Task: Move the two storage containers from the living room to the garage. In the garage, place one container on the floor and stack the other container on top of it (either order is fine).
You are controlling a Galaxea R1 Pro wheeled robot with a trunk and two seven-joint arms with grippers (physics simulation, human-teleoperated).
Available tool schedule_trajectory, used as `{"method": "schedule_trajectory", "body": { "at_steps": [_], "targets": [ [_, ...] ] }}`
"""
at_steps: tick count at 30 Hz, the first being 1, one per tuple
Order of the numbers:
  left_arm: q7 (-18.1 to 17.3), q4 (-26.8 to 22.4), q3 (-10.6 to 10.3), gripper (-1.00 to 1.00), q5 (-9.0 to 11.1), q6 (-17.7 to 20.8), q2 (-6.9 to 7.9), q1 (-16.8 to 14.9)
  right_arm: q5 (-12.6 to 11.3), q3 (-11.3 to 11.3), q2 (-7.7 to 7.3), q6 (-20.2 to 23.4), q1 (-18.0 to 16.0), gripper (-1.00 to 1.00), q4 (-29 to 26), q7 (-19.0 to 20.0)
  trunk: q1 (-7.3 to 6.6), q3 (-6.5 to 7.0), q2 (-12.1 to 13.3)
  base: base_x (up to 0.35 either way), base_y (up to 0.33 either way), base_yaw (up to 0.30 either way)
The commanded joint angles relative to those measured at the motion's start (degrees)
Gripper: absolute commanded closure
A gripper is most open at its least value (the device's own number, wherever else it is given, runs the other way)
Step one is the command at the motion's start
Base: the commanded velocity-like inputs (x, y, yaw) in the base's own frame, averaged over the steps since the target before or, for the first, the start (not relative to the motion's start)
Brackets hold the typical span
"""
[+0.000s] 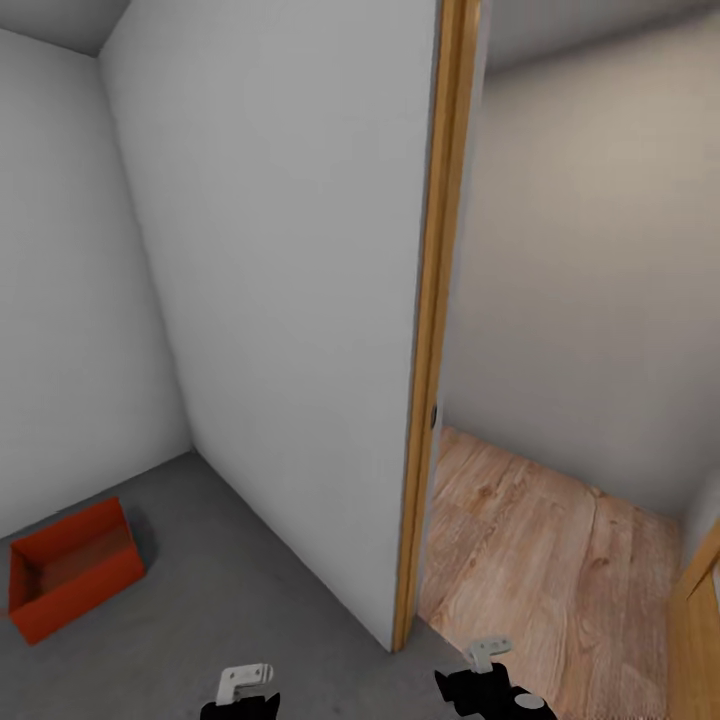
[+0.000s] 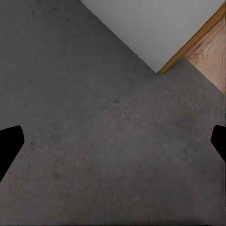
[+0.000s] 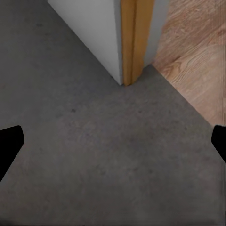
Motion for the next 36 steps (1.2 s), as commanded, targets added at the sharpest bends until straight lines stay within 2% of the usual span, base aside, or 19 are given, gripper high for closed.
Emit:
{"method": "schedule_trajectory", "body": {
  "at_steps": [1,15,36],
  "targets": [
    [0.0,-0.1,-0.1,-1.00,0.6,0.4,0.00,0.0,0.6,-0.4,0.07,0.3,0.0,-1.00,-0.1,0.4,0.04,-0.10,-0.1,0.257,0.000,-0.300],
    [0.0,-0.1,-0.1,-1.00,0.6,0.4,0.01,0.0,0.6,-0.4,0.06,0.3,0.0,-1.00,-0.1,0.4,0.04,-0.10,-0.1,0.313,0.000,-0.300],
    [0.0,-0.1,0.0,-1.00,0.6,0.4,0.19,0.0,0.6,-0.4,0.06,0.3,0.0,-1.00,-0.1,0.4,0.04,-0.10,-0.1,0.011,0.000,-0.300]
  ]
}}
